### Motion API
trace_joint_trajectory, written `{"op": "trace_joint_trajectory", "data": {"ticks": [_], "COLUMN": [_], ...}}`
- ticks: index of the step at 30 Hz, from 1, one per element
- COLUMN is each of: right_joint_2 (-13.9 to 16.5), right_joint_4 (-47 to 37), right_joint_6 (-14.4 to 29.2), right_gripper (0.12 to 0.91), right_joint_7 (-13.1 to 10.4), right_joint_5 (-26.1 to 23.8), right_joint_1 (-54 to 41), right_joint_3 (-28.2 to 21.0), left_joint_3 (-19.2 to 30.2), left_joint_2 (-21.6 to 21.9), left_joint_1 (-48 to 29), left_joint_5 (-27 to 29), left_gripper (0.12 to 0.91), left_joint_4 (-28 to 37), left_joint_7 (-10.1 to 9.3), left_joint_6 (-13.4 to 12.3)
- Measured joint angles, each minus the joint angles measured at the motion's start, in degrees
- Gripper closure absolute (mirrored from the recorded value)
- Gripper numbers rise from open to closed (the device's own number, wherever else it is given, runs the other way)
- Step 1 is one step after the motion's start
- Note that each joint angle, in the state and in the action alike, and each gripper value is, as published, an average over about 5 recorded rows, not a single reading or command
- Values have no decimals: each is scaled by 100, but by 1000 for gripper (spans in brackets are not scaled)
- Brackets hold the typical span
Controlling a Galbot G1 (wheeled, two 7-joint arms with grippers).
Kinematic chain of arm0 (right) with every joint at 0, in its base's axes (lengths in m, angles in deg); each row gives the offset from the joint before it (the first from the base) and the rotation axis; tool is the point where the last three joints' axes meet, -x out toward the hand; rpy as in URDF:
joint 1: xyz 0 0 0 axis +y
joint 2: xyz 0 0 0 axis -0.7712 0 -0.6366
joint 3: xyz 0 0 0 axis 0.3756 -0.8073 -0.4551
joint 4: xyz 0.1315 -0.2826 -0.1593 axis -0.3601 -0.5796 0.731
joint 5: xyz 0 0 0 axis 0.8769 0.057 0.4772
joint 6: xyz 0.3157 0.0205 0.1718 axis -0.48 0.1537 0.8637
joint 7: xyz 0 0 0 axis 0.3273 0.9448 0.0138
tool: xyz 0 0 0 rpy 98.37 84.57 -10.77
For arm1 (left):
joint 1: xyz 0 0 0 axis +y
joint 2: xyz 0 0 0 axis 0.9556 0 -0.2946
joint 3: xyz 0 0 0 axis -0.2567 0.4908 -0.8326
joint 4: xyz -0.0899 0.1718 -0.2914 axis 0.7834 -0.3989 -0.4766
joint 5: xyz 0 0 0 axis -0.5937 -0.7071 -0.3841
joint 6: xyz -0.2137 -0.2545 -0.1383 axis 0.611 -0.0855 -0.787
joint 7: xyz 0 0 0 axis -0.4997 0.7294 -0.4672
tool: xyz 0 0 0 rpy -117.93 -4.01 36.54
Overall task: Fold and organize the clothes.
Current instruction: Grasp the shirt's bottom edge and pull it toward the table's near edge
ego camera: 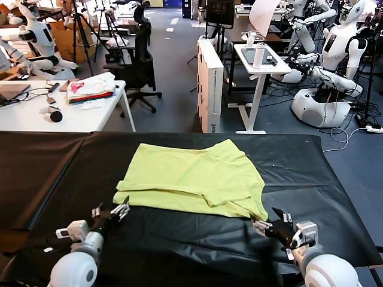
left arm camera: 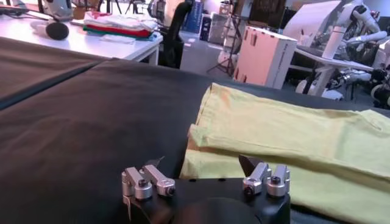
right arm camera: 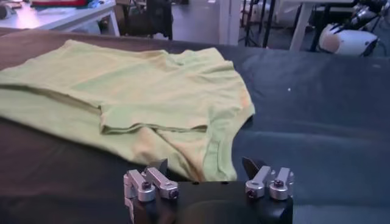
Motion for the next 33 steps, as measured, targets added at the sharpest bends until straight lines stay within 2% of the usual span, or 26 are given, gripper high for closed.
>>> {"op": "trace_joint_trajectory", "data": {"ticks": [5,8,11,14,17,20,28,33], "right_joint_2": [-28,-27,-11,-1,6,47,271,308], "right_joint_4": [-84,-88,-60,-27,17,96,422,709], "right_joint_6": [12,19,24,27,17,-60,-433,-657], "right_gripper": [457,587,762,874,886,886,886,886], "right_joint_7": [21,21,20,14,-37,-148,-421,-473], "right_joint_5": [-13,-14,-10,-4,17,111,496,652], "right_joint_1": [16,31,56,80,110,168,484,784], "right_joint_3": [-30,-26,1,23,33,70,316,539], "left_joint_3": [-4,9,21,22,16,3,-204,-394], "left_joint_2": [11,6,-7,-1,17,29,162,208], "left_joint_1": [14,-3,-37,-51,-47,-17,329,712], "left_joint_5": [0,-14,-62,-114,-130,-124,-103,-110], "left_gripper": [169,253,401,590,780,878,882,882], "left_joint_4": [53,105,157,172,170,161,-111,-362], "left_joint_7": [9,20,21,19,19,17,2,8], "left_joint_6": [-46,-80,-110,-113,-112,-108,-98,-146]}}
